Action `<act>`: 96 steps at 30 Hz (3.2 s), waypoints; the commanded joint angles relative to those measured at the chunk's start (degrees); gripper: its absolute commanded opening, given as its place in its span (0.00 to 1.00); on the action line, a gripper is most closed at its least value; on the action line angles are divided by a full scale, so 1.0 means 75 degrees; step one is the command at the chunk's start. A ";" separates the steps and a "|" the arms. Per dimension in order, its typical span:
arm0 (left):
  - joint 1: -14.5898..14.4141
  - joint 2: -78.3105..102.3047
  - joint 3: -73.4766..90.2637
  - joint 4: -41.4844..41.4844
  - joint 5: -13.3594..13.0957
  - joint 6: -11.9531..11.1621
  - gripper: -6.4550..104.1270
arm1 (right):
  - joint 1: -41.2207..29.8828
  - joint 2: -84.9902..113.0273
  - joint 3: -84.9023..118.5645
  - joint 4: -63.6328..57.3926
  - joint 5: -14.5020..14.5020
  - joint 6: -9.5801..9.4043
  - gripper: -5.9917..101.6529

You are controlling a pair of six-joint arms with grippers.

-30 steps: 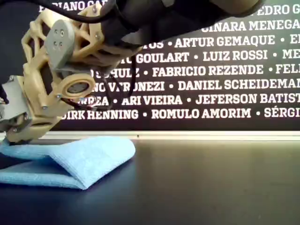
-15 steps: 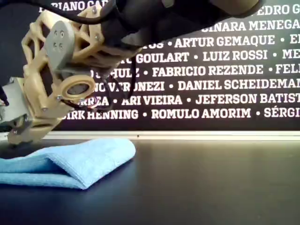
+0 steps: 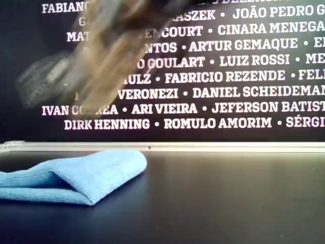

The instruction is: Fold a cloth

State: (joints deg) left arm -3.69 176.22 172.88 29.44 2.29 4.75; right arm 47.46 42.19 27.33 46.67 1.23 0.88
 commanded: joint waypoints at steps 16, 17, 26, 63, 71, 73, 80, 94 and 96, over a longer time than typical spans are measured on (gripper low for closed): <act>0.0270 0.0117 -0.0117 -0.0105 -0.0105 -0.0082 0.71 | -0.2227 0.8941 0.5414 0.2250 0.2391 0.0984 0.10; 0.0270 0.0117 -0.0141 -0.0117 -0.0105 -0.0094 0.71 | -0.2391 0.9926 0.6316 0.2238 0.2473 0.1113 0.10; 0.0293 0.0117 -0.0141 -0.0105 -0.0047 -0.0094 0.70 | -0.4207 1.6348 1.2902 -0.0293 0.2461 0.1055 0.09; 0.0258 0.0117 -0.0094 0.0000 0.0000 -0.0105 0.04 | -0.5637 1.6242 1.9535 -0.3047 0.2402 0.1055 0.09; 0.0270 0.0117 -0.0094 0.0012 0.0000 -0.0105 0.05 | -0.5578 1.5504 1.9535 -0.3047 0.2496 0.1055 0.09; 0.0234 0.0117 -0.0094 0.0012 0.0000 -0.0105 0.05 | -0.5578 1.5504 1.9535 -0.3047 0.2496 0.1055 0.10; 0.0199 0.0117 -0.0094 0.0012 -0.0070 -0.0082 0.05 | -0.5625 1.5281 1.9535 -0.3047 0.2484 0.1066 0.10; 0.0258 0.0117 -0.0094 0.0012 -0.0129 -0.0082 0.05 | -0.5672 1.5293 1.9535 -0.3047 0.2402 0.1066 0.10; 0.0258 0.0117 -0.0094 0.0012 -0.0129 -0.0082 0.05 | -0.5684 1.5551 1.9535 -0.3047 0.2402 0.1066 0.10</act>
State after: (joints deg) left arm -2.99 176.22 172.88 29.53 1.58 4.22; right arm 5.01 156.71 173.14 25.93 19.69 8.96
